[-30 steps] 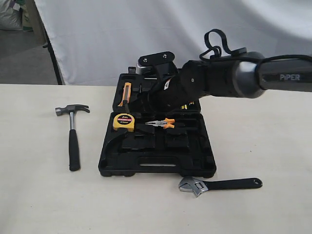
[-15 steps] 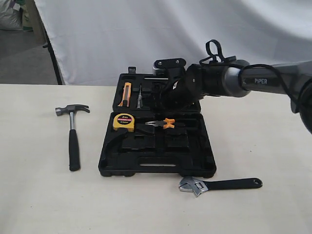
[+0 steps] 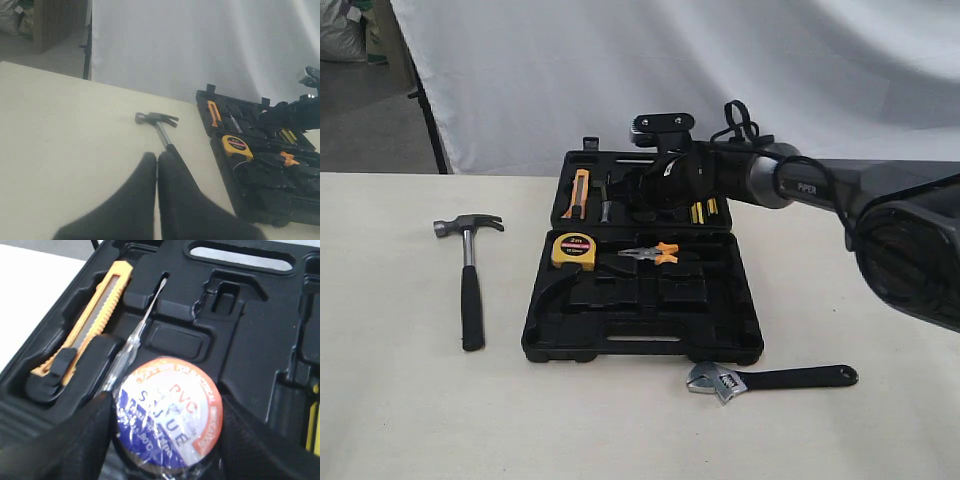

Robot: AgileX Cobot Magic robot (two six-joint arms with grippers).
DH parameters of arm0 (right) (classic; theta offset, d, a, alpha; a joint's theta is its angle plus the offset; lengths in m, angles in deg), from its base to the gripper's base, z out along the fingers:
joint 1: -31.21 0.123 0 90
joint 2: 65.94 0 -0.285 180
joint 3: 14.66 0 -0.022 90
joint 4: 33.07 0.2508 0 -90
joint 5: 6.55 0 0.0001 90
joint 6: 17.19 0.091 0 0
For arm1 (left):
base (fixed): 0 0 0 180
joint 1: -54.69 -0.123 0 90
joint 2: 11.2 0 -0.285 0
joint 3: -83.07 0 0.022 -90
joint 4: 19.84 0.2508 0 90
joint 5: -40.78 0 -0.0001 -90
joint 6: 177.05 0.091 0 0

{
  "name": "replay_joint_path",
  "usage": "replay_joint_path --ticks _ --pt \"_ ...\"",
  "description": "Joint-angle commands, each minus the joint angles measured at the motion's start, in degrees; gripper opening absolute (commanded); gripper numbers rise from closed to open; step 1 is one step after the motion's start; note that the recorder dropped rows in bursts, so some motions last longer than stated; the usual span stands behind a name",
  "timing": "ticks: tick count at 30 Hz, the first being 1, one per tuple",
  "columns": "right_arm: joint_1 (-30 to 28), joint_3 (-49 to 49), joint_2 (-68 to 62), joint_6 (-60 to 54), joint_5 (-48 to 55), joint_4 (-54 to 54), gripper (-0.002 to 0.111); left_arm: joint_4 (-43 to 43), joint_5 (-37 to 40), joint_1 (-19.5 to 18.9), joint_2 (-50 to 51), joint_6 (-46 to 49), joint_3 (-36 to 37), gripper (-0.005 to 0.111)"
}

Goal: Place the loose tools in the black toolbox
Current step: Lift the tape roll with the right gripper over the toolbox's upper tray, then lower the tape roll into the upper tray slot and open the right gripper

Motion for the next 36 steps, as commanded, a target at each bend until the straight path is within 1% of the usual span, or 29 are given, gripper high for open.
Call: replay_joint_path --ticks 1,7,9,11,13,15,32,36 --pt "-1.21 -4.13 -2.95 -0.75 1.52 -1.26 0.0 0.25 -0.41 -1.45 -0.18 -0.27 -0.15 0.001" --pt "-1.49 -4.56 -4.67 -0.75 2.61 -1.64 0.001 0.25 -0.41 -1.45 -0.18 -0.27 -0.15 0.001" --pt "-1.49 -4.56 -4.76 -1.16 2.61 -1.64 0.009 0.25 -0.41 -1.45 -0.18 -0.27 -0.15 0.001" --pt "-1.49 -4.56 -4.76 -0.9 2.72 -1.79 0.025 0.25 -0.41 -1.45 -0.18 -0.27 -0.15 0.001" --pt "-2.03 -4.56 -4.76 -0.71 3.65 -1.27 0.036 0.25 -0.41 -1.45 -0.18 -0.27 -0.15 0.001" --pt "-2.15 -4.56 -4.76 -0.71 4.18 -1.27 0.043 0.25 -0.41 -1.45 -0.18 -0.27 -0.15 0.001" --pt "-2.36 -4.56 -1.87 -1.11 3.93 -1.51 0.044 0.25 -0.41 -1.45 -0.18 -0.27 -0.15 0.001" --pt "-2.36 -4.56 -1.87 1.23 4.3 -1.41 0.044 0.25 -0.41 -1.45 -0.18 -0.27 -0.15 0.001"
